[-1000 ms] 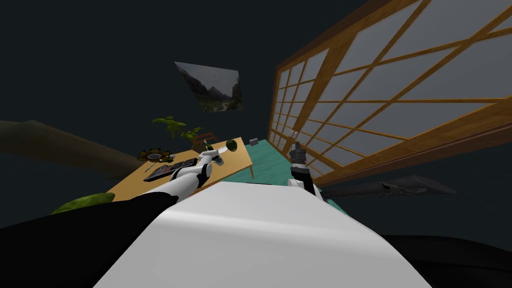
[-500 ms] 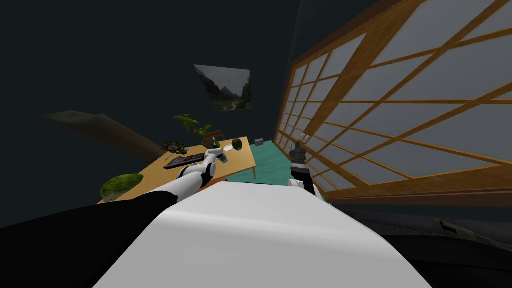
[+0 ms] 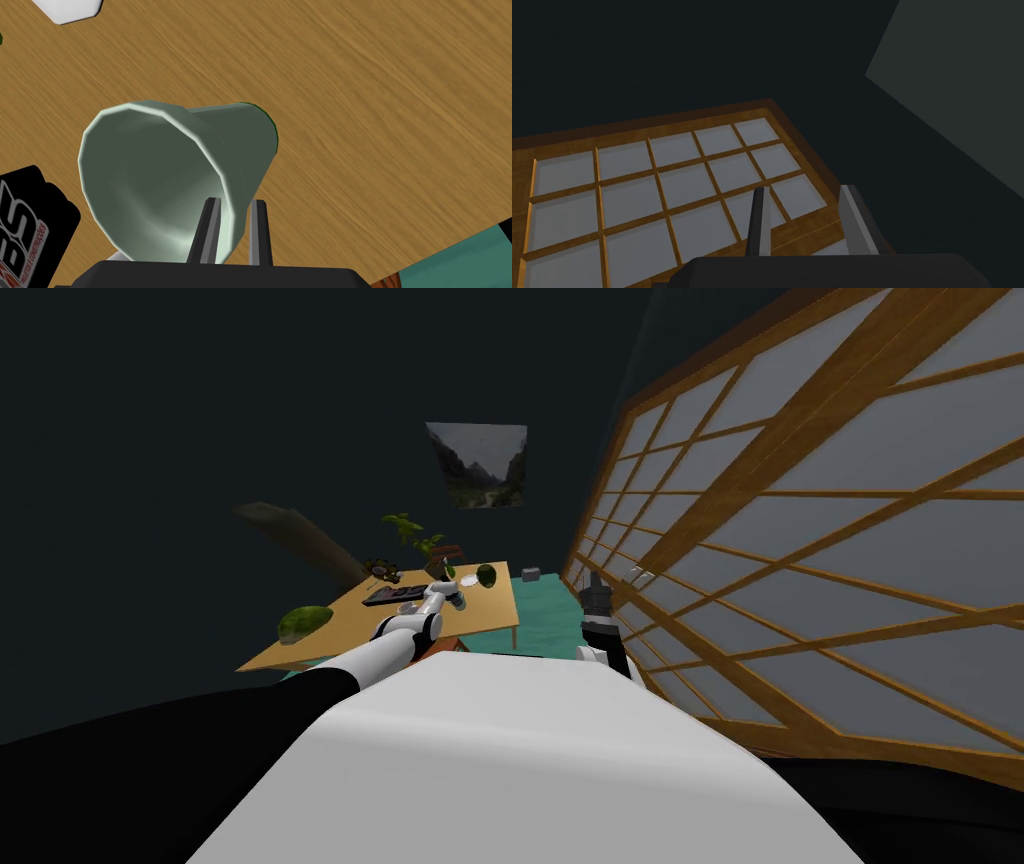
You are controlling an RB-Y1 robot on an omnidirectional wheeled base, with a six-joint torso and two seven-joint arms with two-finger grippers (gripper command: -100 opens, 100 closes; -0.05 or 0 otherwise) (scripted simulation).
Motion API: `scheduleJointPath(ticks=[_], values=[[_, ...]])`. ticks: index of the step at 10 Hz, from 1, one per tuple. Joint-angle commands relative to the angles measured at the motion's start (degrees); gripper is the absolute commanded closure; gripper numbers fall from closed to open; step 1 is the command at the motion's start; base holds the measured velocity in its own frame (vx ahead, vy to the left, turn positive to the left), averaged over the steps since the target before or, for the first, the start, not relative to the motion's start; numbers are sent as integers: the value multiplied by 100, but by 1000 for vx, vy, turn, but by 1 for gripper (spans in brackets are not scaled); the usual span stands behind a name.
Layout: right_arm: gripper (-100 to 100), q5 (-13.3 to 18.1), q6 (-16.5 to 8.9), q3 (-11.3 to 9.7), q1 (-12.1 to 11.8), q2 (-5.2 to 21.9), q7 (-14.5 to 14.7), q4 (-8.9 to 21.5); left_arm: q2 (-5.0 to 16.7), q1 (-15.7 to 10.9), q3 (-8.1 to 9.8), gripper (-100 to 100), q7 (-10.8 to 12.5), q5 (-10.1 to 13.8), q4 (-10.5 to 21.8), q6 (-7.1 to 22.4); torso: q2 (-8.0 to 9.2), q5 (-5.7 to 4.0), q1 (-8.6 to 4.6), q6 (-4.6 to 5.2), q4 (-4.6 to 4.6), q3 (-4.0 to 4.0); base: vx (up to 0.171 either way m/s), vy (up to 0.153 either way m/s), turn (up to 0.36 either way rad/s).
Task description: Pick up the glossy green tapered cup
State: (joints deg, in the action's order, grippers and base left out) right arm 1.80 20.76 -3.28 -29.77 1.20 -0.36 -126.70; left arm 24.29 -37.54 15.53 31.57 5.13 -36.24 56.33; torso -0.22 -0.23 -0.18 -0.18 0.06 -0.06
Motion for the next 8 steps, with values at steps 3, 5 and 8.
scheduleJointPath(ticks=[3, 5, 8], values=[[0, 0, 0, 1, 0, 1, 0, 0, -383, -98, -280, 100, -225, -28, -472, 254, 17, -3, 12, 0, 11, 14, 63, -26, 340], [0, 0, 0, 0, 0, 0, 0, 0, -559, -174, -413, 100, -320, -47, -599, 332, -1, -4, -10, 10, 8, 4, 100, -57, 391], [0, 0, 0, 0, 3, 1, 0, 0, -670, -228, -495, 0, -357, -68, -688, 405, 24, -7, 2, 15, 17, 19, 40, -29, 139]])
